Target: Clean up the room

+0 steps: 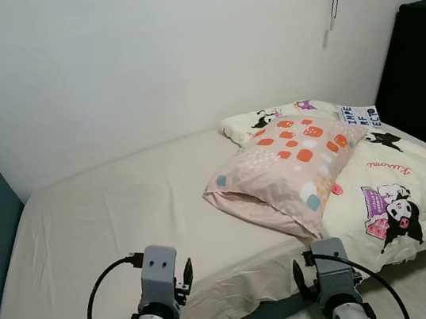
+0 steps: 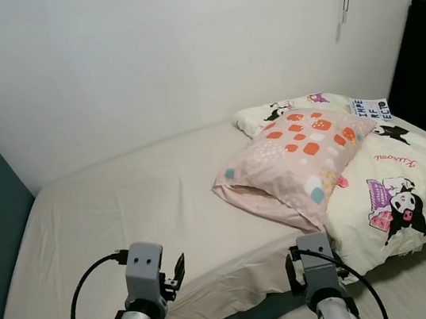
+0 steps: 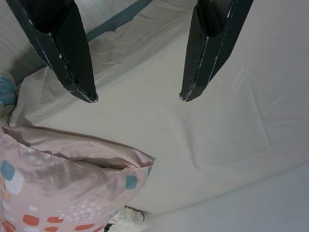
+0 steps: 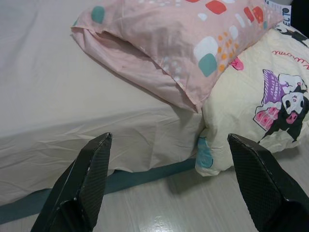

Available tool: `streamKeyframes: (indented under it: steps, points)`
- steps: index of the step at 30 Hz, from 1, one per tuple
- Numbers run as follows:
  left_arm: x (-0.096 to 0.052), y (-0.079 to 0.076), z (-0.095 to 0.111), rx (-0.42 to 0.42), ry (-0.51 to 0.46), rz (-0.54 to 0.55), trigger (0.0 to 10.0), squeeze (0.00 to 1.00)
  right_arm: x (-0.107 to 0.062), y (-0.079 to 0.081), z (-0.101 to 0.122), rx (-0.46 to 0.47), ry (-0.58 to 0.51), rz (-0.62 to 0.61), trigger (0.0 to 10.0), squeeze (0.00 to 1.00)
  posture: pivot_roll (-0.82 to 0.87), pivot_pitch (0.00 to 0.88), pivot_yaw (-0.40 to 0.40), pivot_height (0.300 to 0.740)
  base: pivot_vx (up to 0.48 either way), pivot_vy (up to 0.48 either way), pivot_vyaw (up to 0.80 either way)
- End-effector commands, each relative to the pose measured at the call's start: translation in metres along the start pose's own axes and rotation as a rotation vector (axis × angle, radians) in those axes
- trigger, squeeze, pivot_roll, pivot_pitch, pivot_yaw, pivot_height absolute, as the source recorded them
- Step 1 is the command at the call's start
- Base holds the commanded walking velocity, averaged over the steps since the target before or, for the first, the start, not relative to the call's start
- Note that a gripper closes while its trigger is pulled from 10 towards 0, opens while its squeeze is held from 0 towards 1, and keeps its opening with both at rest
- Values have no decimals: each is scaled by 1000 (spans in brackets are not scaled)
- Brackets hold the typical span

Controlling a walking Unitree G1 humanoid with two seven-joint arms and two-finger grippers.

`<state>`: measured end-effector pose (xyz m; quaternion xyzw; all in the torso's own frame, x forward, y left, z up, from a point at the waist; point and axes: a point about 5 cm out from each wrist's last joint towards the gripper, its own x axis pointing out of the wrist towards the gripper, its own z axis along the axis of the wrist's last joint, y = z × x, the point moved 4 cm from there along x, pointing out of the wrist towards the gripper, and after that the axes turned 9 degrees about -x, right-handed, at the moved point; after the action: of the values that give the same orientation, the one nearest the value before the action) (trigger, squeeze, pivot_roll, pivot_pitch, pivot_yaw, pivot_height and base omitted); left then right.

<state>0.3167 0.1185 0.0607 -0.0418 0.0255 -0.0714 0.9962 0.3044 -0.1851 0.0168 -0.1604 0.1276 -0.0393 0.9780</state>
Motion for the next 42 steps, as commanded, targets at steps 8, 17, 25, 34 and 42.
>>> streamKeyframes:
  steps: [8, 17, 25, 34, 42]
  points:
    - [-3, 3, 1, 12, 2, 17, 10000, 0, 3, 4, 1, -25, 4, 31, 10000, 0, -24, 93, -9, 740, 0, 0, 0]
    - [15, -2, 10, 26, -21, -1, 10000, 0, 11, 11, 16, -46, -30, 56, 10000, 0, -59, 83, -9, 740, 0, 0, 0]
    - [18, 2, 7, 12, 0, 26, 10000, 0, 12, 13, 19, -26, -40, 44, 10000, 0, -70, 61, 11, 740, 0, 0, 0]
    - [13, 1, 3, 9, 5, 11, 10000, 0, 10, 13, 17, -4, -35, 32, 10000, 0, -71, 48, 11, 740, 0, 0, 0]
    - [18, 1, 5, -3, -8, 33, 10000, 0, 12, 3, 21, 17, -64, 13, 10000, 0, -83, 36, -12, 740, 0, 0, 0]
